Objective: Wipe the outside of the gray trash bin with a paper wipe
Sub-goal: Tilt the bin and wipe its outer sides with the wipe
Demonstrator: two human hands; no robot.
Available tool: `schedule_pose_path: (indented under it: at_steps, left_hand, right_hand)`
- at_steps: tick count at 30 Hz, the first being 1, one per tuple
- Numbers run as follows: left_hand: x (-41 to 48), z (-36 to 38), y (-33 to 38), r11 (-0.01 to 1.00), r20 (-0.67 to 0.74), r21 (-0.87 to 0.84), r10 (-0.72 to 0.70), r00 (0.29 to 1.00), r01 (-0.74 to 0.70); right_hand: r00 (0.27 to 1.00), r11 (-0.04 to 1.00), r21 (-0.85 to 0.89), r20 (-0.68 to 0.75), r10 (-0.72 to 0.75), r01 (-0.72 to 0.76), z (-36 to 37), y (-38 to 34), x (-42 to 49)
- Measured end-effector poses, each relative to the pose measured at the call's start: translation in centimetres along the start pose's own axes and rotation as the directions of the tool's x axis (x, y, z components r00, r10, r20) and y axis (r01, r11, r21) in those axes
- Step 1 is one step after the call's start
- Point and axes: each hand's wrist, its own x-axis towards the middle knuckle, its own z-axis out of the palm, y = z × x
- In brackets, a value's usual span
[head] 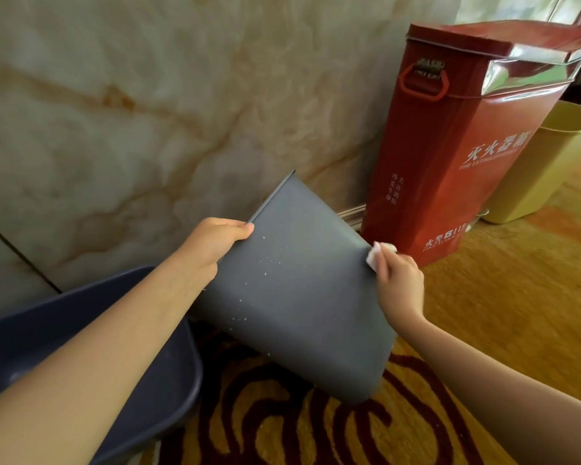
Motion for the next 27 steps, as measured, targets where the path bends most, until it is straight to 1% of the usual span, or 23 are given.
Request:
schedule_pose_path:
  at_steps: [1, 3, 4, 6, 7, 9, 14, 15, 17, 19, 21, 24, 25, 27]
  left_hand:
    - [0.1, -0.1, -0.1, 1.0, 0.012, -0.023, -0.016, 1.0, 0.017]
    - [0.2, 0.0, -0.3, 0.996, 0.035, -0.073, -0.052, 0.998, 0.054]
    - [0.2, 0.1, -0.3, 0.993, 0.049, -0.097, -0.07, 0.996, 0.074]
    - [0.2, 0.3, -0.3, 0.984, 0.085, -0.146, -0.093, 0.992, 0.105]
    - [0.1, 0.5, -0.2, 0.978, 0.107, -0.167, -0.107, 0.988, 0.124]
    - [-0.1, 0.6, -0.1, 0.968, 0.15, -0.183, -0.145, 0.978, 0.172]
    - [-0.3, 0.4, 0.4, 0.961, 0.242, -0.138, -0.202, 0.949, 0.24]
    - [-0.2, 0.4, 0.5, 0.96, 0.247, -0.133, -0.208, 0.946, 0.246]
    - [-0.1, 0.5, 0.7, 0.96, 0.244, -0.13, -0.213, 0.946, 0.25]
    - [0.1, 0.5, 0.7, 0.961, 0.249, -0.128, -0.209, 0.946, 0.246]
    - [0.2, 0.5, 0.8, 0.962, 0.26, -0.127, -0.205, 0.944, 0.243]
    - [0.3, 0.7, 0.7, 0.961, 0.252, -0.133, -0.203, 0.946, 0.242]
    - [0.3, 0.8, 0.7, 0.96, 0.248, -0.14, -0.201, 0.947, 0.241]
    - [0.4, 0.9, 0.6, 0.957, 0.241, -0.156, -0.201, 0.949, 0.243]
  right_hand:
    - [0.998, 0.997, 0.044, -0.023, -0.055, 0.056, 0.3, -2.0, 0.2]
    - [0.974, 0.967, 0.119, -0.023, -0.226, 0.227, 1.3, -6.1, 0.1]
    - [0.954, 0.946, 0.137, 0.014, -0.298, 0.294, 2.0, -8.0, -0.2]
    - [0.91, 0.914, 0.13, 0.114, -0.399, 0.385, 3.6, -10.4, -1.4]
    - [0.892, 0.904, 0.091, 0.149, -0.427, 0.418, 4.4, -10.8, -1.9]
    - [0.882, 0.897, 0.007, 0.178, -0.436, 0.442, 5.4, -10.8, -2.7]
    - [0.841, 0.849, -0.053, 0.188, -0.508, 0.525, 4.7, -8.1, -2.9]
    - [0.847, 0.857, -0.059, 0.2, -0.492, 0.512, 4.2, -6.9, -3.0]
    - [0.886, 0.901, -0.039, 0.201, -0.417, 0.433, 3.2, -3.9, -3.4]
    - [0.943, 0.957, 0.004, 0.174, -0.285, 0.289, 2.0, -0.3, -4.1]
    - [0.981, 0.991, -0.015, 0.143, -0.13, 0.133, 0.8, 3.2, -5.2]
    - [0.992, 0.998, -0.026, 0.112, 0.064, -0.062, -0.2, 7.1, -6.7]
    - [0.986, 0.992, 0.003, 0.11, 0.124, -0.125, -0.4, 7.7, -6.8]
    - [0.965, 0.959, 0.119, 0.076, 0.25, -0.258, -0.8, 7.1, -6.4]
